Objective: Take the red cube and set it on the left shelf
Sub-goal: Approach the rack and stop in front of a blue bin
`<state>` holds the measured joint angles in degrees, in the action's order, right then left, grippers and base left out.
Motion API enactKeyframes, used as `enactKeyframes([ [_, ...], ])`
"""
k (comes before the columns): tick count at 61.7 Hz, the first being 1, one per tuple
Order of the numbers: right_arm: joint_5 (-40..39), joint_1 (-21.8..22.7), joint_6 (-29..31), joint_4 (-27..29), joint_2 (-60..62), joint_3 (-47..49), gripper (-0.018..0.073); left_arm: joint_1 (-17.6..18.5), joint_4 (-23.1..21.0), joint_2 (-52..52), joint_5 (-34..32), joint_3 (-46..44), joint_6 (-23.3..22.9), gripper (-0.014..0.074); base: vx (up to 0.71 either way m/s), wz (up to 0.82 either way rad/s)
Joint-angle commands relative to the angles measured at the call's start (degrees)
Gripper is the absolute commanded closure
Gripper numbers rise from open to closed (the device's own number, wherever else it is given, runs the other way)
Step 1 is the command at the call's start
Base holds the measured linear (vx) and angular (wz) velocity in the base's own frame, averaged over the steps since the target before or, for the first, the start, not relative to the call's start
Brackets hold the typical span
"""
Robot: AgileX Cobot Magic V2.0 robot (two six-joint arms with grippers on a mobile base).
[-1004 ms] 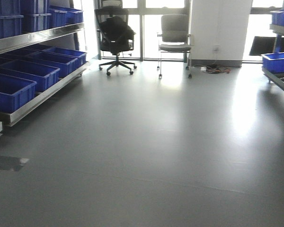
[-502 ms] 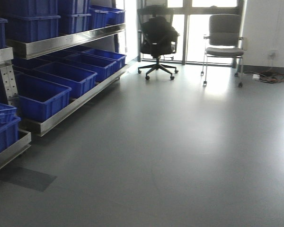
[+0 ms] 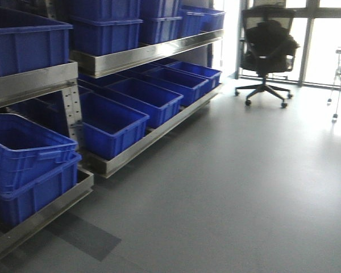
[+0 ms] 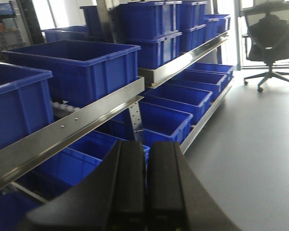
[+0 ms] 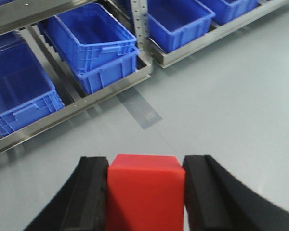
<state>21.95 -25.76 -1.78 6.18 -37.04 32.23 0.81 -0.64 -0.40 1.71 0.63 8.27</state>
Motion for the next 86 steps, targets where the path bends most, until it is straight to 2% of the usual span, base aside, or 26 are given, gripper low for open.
enactKeyframes([
  [1,-4.9,-0.1,0.3,0.1,0.1,1.7,0.0501,0.4,-0.3,0.0,-5.2,1.3,0.0,0.0491,0.52,0.61],
  [49,-4.8,-0.1,0.3,0.1,0.1,1.7,0.0501,0.4,-0.3,0.0,-5.2,1.3,0.0,0.0491,0.43,0.6],
  [86,-4.8,-0.1,0.3,0.1,0.1,1.7,0.0501,0.4,-0.3,0.0,-5.2,1.3,0.0,0.0491,0.23,0.57],
])
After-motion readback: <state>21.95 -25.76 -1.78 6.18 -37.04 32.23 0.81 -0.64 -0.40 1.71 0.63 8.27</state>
